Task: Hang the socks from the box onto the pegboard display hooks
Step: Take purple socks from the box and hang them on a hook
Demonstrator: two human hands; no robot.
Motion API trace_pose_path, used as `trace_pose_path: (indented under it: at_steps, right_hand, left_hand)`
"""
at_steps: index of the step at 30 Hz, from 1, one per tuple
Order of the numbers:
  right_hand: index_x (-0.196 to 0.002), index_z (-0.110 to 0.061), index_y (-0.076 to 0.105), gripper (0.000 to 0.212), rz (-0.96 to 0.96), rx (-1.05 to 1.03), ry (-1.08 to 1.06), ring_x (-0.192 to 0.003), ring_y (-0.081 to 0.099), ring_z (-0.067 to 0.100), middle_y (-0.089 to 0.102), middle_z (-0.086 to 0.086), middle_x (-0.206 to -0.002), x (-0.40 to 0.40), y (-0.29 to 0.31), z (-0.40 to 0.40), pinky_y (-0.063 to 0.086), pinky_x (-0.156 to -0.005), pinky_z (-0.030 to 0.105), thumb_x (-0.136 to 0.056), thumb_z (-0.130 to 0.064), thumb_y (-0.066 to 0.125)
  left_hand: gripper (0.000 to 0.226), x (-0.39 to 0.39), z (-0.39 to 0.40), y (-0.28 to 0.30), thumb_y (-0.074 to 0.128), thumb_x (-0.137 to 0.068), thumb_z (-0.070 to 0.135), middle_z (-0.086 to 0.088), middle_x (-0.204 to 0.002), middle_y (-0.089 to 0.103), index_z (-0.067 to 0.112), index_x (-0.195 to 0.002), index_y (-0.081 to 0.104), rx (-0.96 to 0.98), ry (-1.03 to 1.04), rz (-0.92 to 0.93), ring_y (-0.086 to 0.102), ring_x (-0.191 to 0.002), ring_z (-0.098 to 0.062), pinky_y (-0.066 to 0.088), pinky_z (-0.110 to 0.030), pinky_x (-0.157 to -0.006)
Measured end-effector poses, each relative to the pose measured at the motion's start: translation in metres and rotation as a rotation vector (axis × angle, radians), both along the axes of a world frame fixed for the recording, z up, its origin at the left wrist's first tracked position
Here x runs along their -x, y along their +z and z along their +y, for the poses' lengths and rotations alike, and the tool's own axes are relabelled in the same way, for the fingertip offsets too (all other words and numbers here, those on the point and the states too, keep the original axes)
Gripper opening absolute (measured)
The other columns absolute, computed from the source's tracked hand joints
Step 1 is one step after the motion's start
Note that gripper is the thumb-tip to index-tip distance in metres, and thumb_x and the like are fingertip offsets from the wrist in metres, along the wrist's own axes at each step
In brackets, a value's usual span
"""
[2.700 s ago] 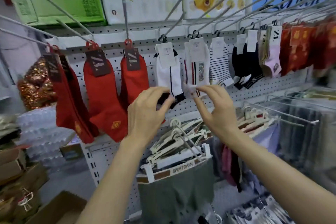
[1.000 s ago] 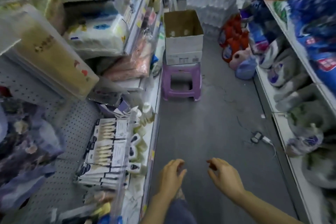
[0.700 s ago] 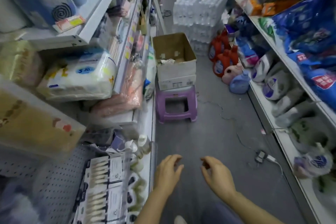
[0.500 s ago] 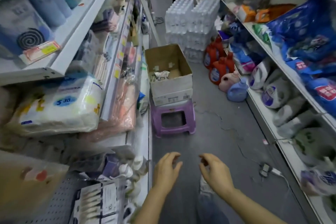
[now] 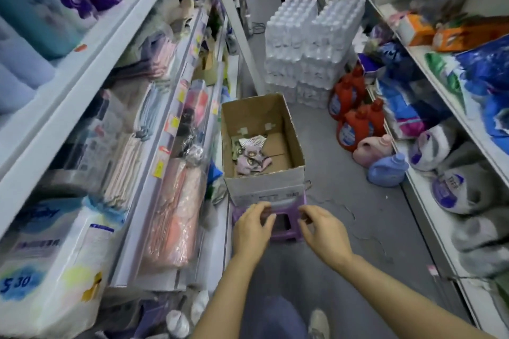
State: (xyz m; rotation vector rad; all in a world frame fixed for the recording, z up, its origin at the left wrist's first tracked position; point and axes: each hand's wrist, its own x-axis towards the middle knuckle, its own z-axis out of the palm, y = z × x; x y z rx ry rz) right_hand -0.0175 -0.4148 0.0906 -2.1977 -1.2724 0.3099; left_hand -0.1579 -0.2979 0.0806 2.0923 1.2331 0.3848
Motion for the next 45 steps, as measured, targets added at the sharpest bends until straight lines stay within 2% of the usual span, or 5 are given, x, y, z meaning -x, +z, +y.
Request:
trace_pose_path:
  at_steps: [13, 26, 31, 37, 45]
  right_hand:
    - [-0.101, -0.018, 0.065, 0.016, -0.015, 0.049, 0.081, -0.085, 0.064, 0.023, 0.067, -0.001, -0.090, -0.092, -0.032, 0.229, 0.055, -0.063, 0.040, -0.085, -0.017, 0.064]
    - [-0.116, -0.023, 0.062, 0.023, 0.202, 0.458, 0.036, -0.096, 0.064, 0.017, 0.066, -0.001, -0.107, -0.124, -0.139, 0.304, 0.054, -0.081, 0.032, -0.094, -0.021, 0.055]
    - [-0.108, -0.012, 0.071, 0.020, 0.642, 0.562, -0.314, -0.098, 0.068, 0.030, 0.072, 0.014, -0.105, -0.128, -0.166, 0.316, 0.055, -0.088, 0.041, -0.094, -0.018, 0.058]
    - [-0.116, -0.003, 0.059, 0.051, 1.904, 0.262, -0.752, -0.087, 0.065, 0.031, 0.067, 0.021, -0.103, -0.141, -0.152, 0.347, 0.055, -0.071, 0.042, -0.097, -0.049, 0.045]
    - [-0.106, 0.004, 0.070, 0.058, 2.032, 0.077, -0.678, -0.076, 0.066, 0.029, 0.071, 0.021, -0.089, -0.158, -0.152, 0.360, 0.057, -0.075, 0.038, -0.092, -0.050, 0.056]
  left_hand:
    - [0.023, -0.113, 0.256, -0.037, 0.062, -0.093, 0.023, 0.005, -0.115, 0.066, 0.024, -0.116, 0.065, -0.092, -0.085, 0.336, 0.062, -0.102, -0.016, 0.049, -0.030, -0.081]
    - [0.077, -0.184, 0.342, -0.198, 0.066, -0.087, 0.031, -0.008, -0.162, 0.016, 0.032, -0.152, 0.025, -0.189, -0.842, 0.858, 0.021, -0.144, -0.034, 0.028, -0.044, -0.112]
    - [0.046, -0.188, 0.343, -0.180, 0.069, -0.083, 0.022, -0.004, -0.130, 0.054, 0.022, -0.127, 0.057, -0.010, -0.507, 0.751, 0.047, -0.122, -0.027, 0.045, -0.035, -0.089]
    - [0.048, -0.184, 0.291, -0.125, 0.076, -0.071, 0.005, 0.003, -0.112, 0.064, 0.021, -0.114, 0.062, -0.099, 0.010, 0.220, 0.060, -0.107, -0.019, 0.049, -0.032, -0.078]
    - [0.038, -0.156, 0.250, -0.146, 0.082, -0.063, 0.005, 0.003, -0.082, 0.061, 0.019, -0.094, 0.065, -0.254, -0.243, 0.232, 0.058, -0.071, -0.020, 0.043, -0.030, -0.056]
